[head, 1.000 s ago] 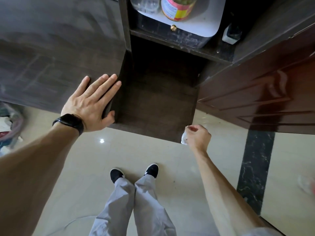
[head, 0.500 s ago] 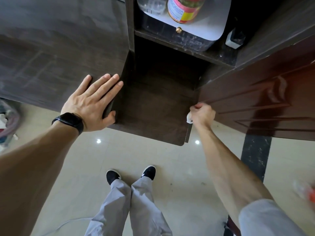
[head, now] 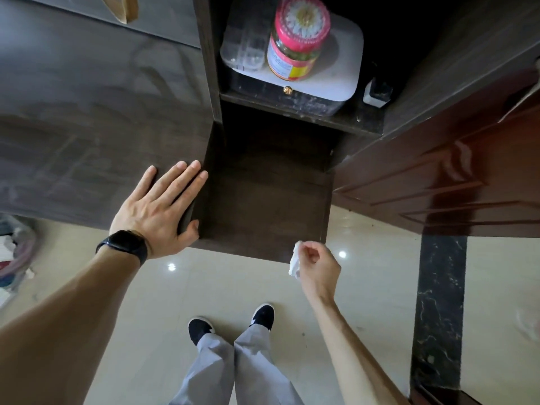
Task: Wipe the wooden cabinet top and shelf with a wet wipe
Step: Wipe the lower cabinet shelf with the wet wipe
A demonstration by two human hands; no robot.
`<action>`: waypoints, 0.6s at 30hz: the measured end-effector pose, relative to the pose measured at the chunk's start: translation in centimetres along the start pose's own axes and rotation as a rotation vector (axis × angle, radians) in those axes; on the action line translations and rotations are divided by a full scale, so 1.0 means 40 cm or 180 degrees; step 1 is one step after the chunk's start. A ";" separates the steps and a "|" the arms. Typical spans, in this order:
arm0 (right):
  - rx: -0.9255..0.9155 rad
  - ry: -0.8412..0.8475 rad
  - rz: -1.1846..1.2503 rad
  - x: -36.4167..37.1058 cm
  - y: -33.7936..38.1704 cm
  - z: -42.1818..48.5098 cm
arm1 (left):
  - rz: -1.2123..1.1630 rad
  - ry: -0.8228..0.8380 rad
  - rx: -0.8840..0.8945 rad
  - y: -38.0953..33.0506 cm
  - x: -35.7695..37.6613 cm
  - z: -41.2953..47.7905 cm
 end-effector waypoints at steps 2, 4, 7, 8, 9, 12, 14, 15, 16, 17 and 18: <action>-0.0662 -0.0269 -0.0357 0.023 0.068 0.066 | 0.0052 -0.0015 -0.0022 0.001 0.003 -0.001; -0.1213 -0.0136 -0.0900 0.077 0.104 0.093 | 0.0109 -0.0044 -0.0017 0.000 0.006 -0.001; -0.1882 -0.0002 -0.1419 0.137 0.111 0.053 | 0.0104 -0.0107 0.0005 -0.001 0.002 0.002; -0.1936 -0.0069 -0.1499 0.139 0.100 0.035 | 0.0101 -0.0124 0.0010 -0.001 0.000 0.002; -0.1913 -0.0143 -0.1554 0.133 0.082 0.018 | 0.0097 -0.0133 0.0007 -0.001 0.000 0.001; -0.1881 -0.0077 -0.1737 0.119 0.031 -0.043 | 0.0103 -0.0173 0.0009 -0.003 0.001 0.000; -0.1885 0.0185 -0.1938 0.128 -0.004 -0.085 | 0.0104 -0.0193 0.0026 -0.003 0.001 0.001; -0.1821 0.0314 -0.2029 0.132 -0.023 -0.100 | 0.0099 -0.0192 0.0029 -0.002 0.002 0.001; -0.1735 0.0439 -0.2094 0.135 -0.042 -0.108 | 0.0098 -0.0186 0.0029 -0.002 0.004 0.001; -0.1664 0.0547 -0.2148 0.138 -0.055 -0.108 | 0.0097 -0.0184 0.0025 -0.001 0.005 0.000; -0.1635 0.0619 -0.2194 0.141 -0.063 -0.105 | 0.0096 -0.0183 0.0024 0.000 0.006 0.000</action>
Point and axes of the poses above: each hand's wrist, its own z-axis towards the middle knuckle, its own x-axis out of the palm, y = z × x, the point moved 7 cm from there along z, towards the middle knuckle, and after that the axes turned 10 degrees about -x, right-handed, at the moved point
